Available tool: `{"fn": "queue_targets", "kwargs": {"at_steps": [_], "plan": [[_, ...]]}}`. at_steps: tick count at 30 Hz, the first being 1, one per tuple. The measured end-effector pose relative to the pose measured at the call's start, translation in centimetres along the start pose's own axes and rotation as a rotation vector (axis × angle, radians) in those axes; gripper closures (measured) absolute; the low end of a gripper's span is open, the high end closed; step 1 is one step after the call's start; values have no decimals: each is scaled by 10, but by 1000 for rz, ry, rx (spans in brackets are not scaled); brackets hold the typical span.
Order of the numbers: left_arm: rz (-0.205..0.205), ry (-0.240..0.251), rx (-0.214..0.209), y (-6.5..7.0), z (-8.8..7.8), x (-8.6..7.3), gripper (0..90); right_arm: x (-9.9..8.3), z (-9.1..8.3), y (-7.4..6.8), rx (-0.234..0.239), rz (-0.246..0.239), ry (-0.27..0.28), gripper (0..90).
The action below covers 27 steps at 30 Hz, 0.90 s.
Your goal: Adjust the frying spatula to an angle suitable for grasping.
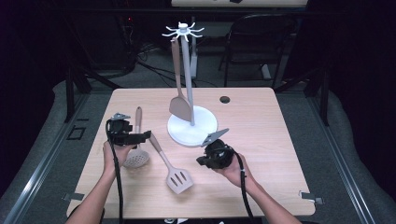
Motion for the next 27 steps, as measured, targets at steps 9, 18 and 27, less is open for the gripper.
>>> {"fn": "queue_targets", "kwargs": {"at_steps": [9, 18, 27], "plan": [[-6, -7, 4, 8, -2, -5, 108, -3, 32, -46, 75, -78, -66, 900], [-6, -47, -23, 15, 4, -9, 122, -12, 56, -57, 74, -105, -132, 900], [-12, -98, -26, 27, 12, -14, 153, -19, 69, -56, 65, -83, -194, 900]]}}
Point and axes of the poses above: each handheld gripper's, and its own axes: z roughly forward along the jaws, x roughly out of its top, y roughly to its right, the point moved 5 cm from there along z, roughly forward along the jaws, and after that the axes turned 14 degrees about z, right-handed, at the moved point
